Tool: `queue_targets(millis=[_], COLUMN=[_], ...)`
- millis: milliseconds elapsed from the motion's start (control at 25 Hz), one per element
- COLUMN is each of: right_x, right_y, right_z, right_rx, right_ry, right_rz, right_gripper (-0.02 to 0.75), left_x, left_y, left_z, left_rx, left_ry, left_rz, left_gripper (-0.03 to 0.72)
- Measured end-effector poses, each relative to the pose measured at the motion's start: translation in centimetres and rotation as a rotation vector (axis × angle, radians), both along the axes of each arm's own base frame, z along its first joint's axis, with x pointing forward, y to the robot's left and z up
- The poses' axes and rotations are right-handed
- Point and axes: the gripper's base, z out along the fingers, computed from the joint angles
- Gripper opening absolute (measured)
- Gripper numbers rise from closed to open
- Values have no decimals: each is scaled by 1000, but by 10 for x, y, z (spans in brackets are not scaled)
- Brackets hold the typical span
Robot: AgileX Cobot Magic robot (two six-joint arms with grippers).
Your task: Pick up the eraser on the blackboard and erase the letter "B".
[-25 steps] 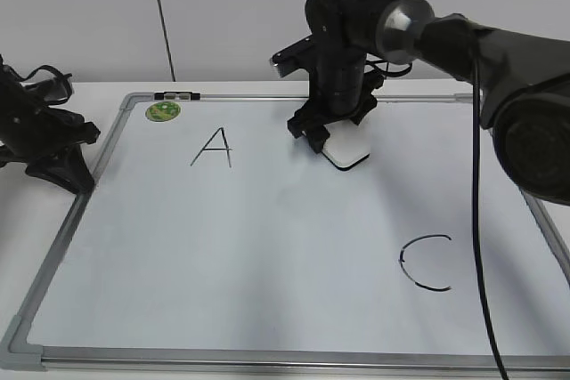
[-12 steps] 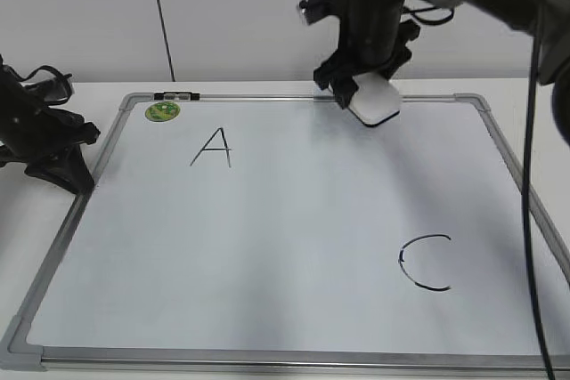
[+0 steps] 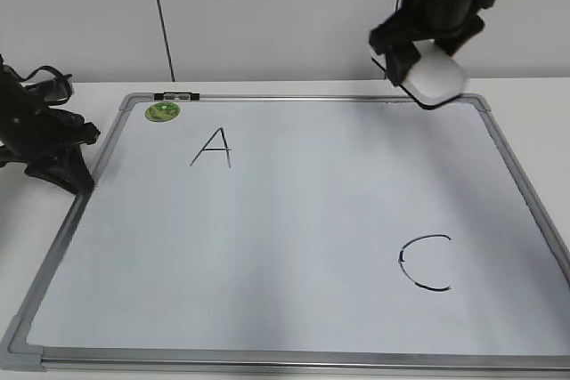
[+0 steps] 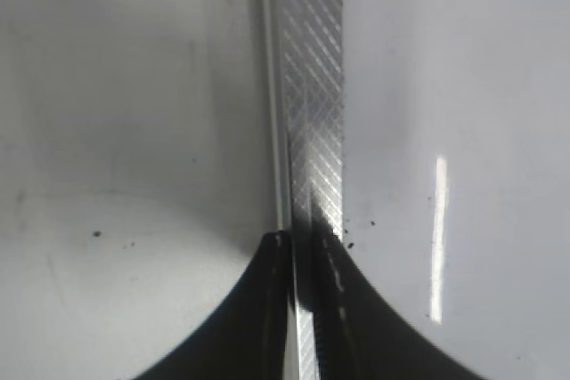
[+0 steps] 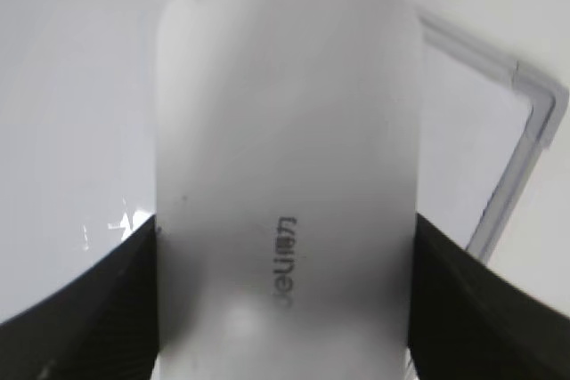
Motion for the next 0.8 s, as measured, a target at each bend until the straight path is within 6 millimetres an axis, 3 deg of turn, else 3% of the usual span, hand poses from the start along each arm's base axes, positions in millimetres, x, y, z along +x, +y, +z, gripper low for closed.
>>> queue_targets(millis=[160,320,440,600,800], right_x=[-30,-67,-91,-102,-97], right_y=[-36,-75,-99,-120,-129], right_z=[-6,-13,-34,-59,-65], right_rx=[5,58,112,155,209], right_ry=[101,77,96,118,52], right_rz=[-71,-169,-272,-362,-405], right_gripper=[534,534,534,535,538], left_x=[0,0,0,0,0], left_y=[0,0,0,0,0], left_z=[0,0,0,0,0], left_rx=[0,0,0,-1,-1], left_ry=[2,2,2,3,3], left_rz=[-1,-1,-1,-1,-1], left_gripper=[34,34,34,34,34])
